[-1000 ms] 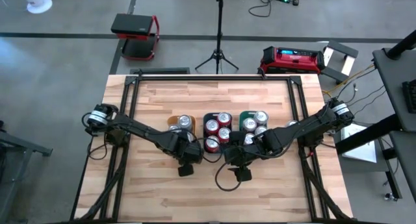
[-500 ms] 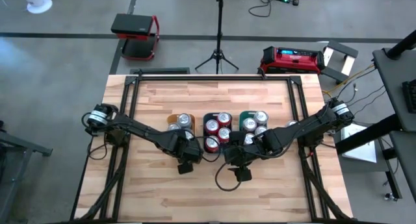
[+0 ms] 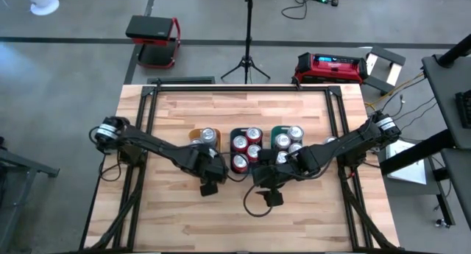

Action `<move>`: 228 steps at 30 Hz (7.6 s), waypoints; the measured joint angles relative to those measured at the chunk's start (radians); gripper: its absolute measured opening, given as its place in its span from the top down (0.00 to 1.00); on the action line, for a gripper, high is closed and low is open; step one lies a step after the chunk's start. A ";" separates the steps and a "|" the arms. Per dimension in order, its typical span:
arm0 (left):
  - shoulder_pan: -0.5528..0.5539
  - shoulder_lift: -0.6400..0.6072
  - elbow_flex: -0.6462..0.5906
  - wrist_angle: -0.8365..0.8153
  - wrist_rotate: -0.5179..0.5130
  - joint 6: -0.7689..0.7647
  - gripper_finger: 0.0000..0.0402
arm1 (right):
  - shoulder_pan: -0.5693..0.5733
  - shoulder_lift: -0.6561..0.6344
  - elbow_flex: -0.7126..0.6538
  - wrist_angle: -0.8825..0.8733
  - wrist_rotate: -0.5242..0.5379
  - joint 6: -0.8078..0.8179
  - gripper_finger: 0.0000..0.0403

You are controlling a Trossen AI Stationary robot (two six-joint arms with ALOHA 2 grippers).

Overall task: Sort soda cans
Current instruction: Adjust the yellow bin, then adjust the blue-white soda can in the yellow bin, then adjust the yellow bin

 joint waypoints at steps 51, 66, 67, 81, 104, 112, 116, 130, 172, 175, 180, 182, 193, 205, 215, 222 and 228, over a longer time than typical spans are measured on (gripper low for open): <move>-0.141 -0.269 -0.426 0.426 -0.093 0.025 0.72 | -0.223 0.447 0.134 0.696 -0.185 -0.034 0.54; -0.156 -0.314 -0.434 0.361 -0.185 0.026 0.72 | -0.227 0.447 0.134 0.695 -0.113 -0.073 0.53; -0.156 -0.314 -0.448 0.383 -0.184 0.026 0.72 | -0.227 0.447 0.134 0.692 -0.106 -0.073 0.53; -0.151 -0.314 -0.521 0.478 -0.177 0.057 0.98 | -0.234 0.445 0.132 0.655 -0.007 -0.126 0.55; -0.149 -0.314 -0.520 0.494 -0.160 0.084 1.00 | -0.294 0.491 0.134 0.672 -0.049 -0.170 0.62; -0.150 -0.314 -0.519 0.495 -0.155 0.083 1.00 | -0.280 0.499 0.133 0.656 -0.060 -0.199 0.61; -0.150 -0.314 -0.519 0.496 -0.155 0.081 1.00 | -0.275 0.499 0.134 0.630 0.021 -0.230 0.64; -0.150 -0.315 -0.519 0.501 -0.153 0.084 1.00 | -0.255 0.501 0.202 0.575 0.000 -0.317 0.63; -0.167 -0.331 -0.530 0.417 -0.168 0.041 1.00 | -0.263 0.724 0.592 0.135 0.132 -0.322 0.59; -0.167 -0.331 -0.530 0.414 -0.166 0.046 1.00 | -0.259 0.723 0.577 0.175 0.077 -0.325 0.58; -0.168 -0.331 -0.530 0.428 -0.150 0.056 1.00 | -0.243 0.681 0.525 0.242 0.087 -0.328 0.56; -0.167 -0.327 -0.530 0.448 -0.148 0.060 1.00 | -0.242 0.647 0.488 0.261 0.084 -0.315 0.54; -0.158 -0.326 -0.527 0.484 -0.168 0.124 1.00 | -0.219 0.413 0.233 0.429 0.088 -0.296 0.41; -0.145 -0.299 -0.530 0.505 -0.121 0.246 1.00 | -0.118 0.059 0.009 0.458 0.269 -0.296 0.27; -0.137 -0.269 -0.516 0.499 -0.102 0.443 1.00 | -0.116 -0.188 -0.171 0.416 0.403 -0.187 0.22; -0.115 -0.269 -0.484 0.486 -0.011 0.539 1.00 | -0.118 -0.227 -0.186 0.411 0.421 -0.174 0.19; -0.092 -0.269 -0.483 0.507 -0.034 0.515 1.00 | -0.118 -0.224 -0.200 0.404 0.421 -0.128 0.20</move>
